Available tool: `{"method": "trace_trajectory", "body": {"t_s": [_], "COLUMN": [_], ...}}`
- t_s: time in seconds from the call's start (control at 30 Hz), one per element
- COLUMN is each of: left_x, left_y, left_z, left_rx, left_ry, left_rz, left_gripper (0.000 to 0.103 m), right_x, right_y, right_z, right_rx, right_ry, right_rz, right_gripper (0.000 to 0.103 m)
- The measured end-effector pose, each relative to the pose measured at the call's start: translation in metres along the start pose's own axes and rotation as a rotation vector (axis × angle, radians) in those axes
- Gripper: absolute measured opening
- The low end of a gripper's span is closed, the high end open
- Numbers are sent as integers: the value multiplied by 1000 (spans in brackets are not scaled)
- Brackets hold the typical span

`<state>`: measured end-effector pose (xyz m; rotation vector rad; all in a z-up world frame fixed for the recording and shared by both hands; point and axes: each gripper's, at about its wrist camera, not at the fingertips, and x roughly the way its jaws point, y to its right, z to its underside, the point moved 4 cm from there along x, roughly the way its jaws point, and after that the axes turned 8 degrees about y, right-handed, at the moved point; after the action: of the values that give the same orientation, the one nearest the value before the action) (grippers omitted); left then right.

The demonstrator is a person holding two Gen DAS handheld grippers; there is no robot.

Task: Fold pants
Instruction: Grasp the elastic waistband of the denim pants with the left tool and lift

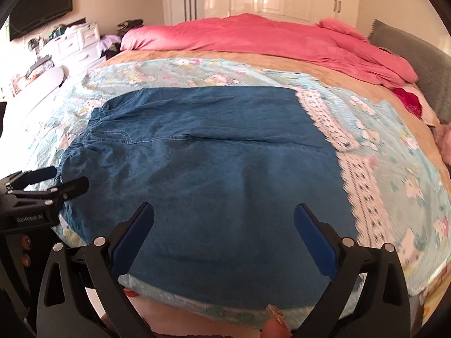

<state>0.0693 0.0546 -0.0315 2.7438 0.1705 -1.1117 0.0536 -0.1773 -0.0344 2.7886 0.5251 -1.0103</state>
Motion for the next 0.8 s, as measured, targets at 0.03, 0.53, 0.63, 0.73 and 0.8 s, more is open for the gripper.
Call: {"method": "trace_trajectory", "body": {"t_s": [0.03, 0.53, 0.63, 0.73, 0.8], "left_x": [2, 42, 56, 71, 83], "left_y": [-5, -83, -93, -102, -109], "left_z": [-3, -63, -74, -83, -89], "left_rx": [-9, -79, -84, -88, -102], "left_ry": [0, 5, -7, -25, -37], "left_rz": [-7, -103, -113, -130, -126], "left_gripper": [95, 95, 95, 95, 95], "right_x": [4, 71, 86, 102, 115], "right_y": [-2, -29, -35, -37, -38], "right_z": [-3, -71, -87, -100, -109], "right_rx": [-11, -141, -165, -191, -227], "right_ry": [-1, -21, -27, -35, -34], "right_rz": [0, -70, -100, -106, -77], "right_gripper": [99, 99, 99, 99, 99]}}
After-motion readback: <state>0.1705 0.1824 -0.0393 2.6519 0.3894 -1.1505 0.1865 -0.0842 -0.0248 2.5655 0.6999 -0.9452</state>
